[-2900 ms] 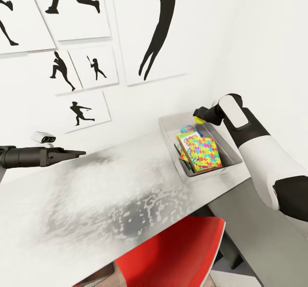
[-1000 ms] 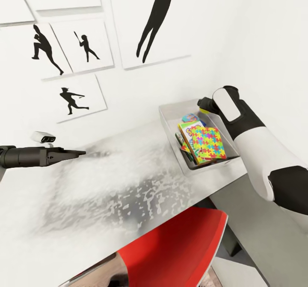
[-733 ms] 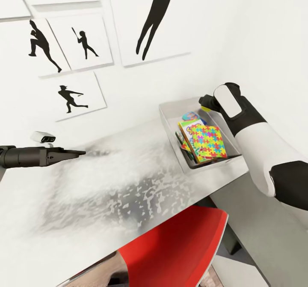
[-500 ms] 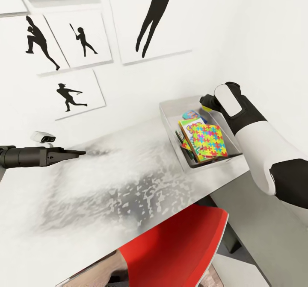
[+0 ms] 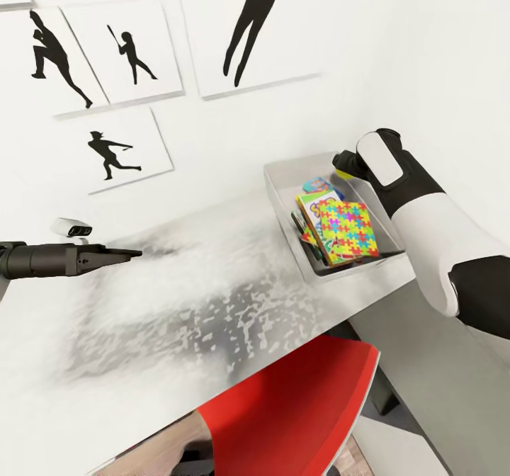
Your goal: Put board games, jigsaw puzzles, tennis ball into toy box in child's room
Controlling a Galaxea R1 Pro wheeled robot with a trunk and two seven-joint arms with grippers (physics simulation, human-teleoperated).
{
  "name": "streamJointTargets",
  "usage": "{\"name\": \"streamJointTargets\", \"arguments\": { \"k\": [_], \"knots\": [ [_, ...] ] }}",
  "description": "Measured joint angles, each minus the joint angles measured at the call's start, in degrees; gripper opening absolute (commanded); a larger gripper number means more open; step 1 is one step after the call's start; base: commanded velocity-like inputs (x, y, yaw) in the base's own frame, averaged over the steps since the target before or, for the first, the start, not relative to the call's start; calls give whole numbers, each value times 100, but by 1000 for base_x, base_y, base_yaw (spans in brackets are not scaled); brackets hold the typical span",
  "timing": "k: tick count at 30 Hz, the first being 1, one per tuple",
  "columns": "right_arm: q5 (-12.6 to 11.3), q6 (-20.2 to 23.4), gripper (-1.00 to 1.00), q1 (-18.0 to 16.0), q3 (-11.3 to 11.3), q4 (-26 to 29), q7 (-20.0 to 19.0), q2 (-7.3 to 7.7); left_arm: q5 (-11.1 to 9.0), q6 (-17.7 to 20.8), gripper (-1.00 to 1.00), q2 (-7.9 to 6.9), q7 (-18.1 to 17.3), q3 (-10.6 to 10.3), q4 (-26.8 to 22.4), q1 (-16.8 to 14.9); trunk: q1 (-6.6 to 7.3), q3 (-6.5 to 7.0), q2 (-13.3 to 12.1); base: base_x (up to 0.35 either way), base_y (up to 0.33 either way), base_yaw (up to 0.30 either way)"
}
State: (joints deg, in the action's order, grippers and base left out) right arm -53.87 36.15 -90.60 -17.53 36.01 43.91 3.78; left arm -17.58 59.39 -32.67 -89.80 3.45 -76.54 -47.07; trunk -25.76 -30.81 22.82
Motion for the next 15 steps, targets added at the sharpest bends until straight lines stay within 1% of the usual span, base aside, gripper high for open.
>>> {"name": "streamJointTargets", "arguments": {
  "k": [12, 15],
  "knots": [
    [0, -3, -100, -6, 0, -8, 0, 6, 0, 0, 100, -3, 0, 0, 0, 0, 0, -112, 0, 0, 0, 0],
    [2, -3, -100, -80, 0, -18, 2, 3, 0, 0, 100, -7, 0, 0, 0, 0, 0, -140, 1, 0, 0, 0]
  ]
}}
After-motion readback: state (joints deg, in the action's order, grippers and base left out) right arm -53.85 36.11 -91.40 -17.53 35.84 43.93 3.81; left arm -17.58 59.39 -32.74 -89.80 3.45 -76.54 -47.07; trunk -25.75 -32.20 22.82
